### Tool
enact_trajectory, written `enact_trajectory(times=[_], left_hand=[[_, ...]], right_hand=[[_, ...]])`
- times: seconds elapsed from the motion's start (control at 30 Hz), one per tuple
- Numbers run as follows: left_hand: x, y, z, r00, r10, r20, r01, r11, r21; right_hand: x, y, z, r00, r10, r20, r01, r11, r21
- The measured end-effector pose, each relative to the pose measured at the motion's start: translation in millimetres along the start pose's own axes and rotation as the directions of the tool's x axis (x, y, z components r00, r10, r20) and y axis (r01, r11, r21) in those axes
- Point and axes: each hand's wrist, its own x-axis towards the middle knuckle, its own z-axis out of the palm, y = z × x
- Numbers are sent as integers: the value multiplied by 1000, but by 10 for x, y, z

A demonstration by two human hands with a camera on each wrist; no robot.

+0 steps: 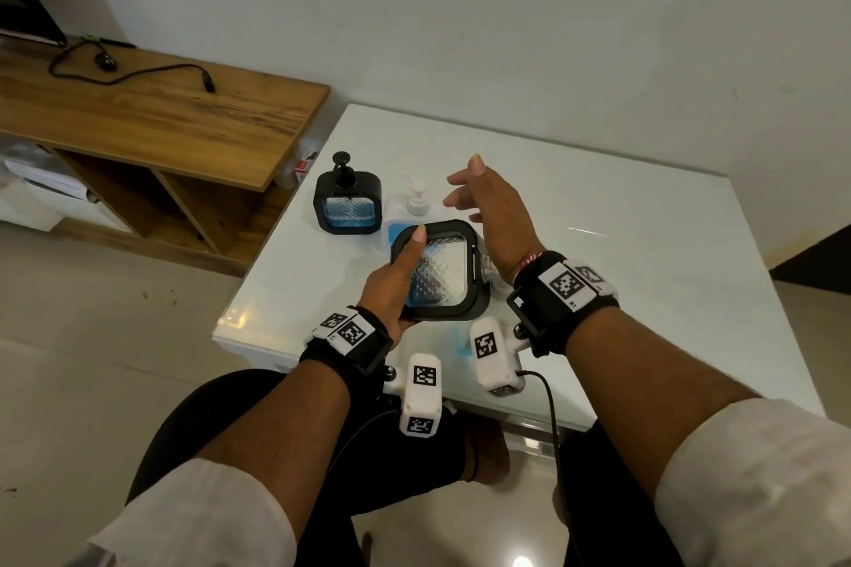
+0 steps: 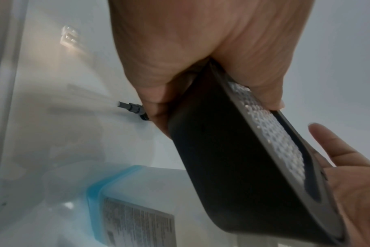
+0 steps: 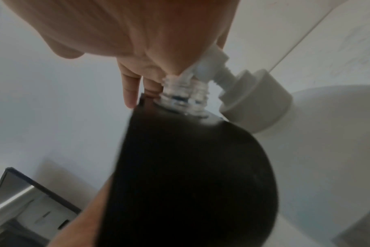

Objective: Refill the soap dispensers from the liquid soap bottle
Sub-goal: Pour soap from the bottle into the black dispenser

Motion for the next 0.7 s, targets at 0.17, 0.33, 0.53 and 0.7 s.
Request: enact_trajectory(times=[0.17,0.33,0.53,0.7], left_hand=[[-18,4,19,1000,7,-2,-7,1000,-4],[-19,-11,2,1000,11,-7,-11,1000,-11],[6,6,14,1000,11,-5,-11,1000,-6],[-15,9,15,1000,8,-9,-8,1000,-1]], right_hand=[[-51,51,35,998,-58,-19,57,996,-75],[-28,1,7,998,-16,-63,17,1000,25],[-20,25,6,997,-21,-80,22,1000,12],[-4,26,-13,995,3,-102,1,999,42]])
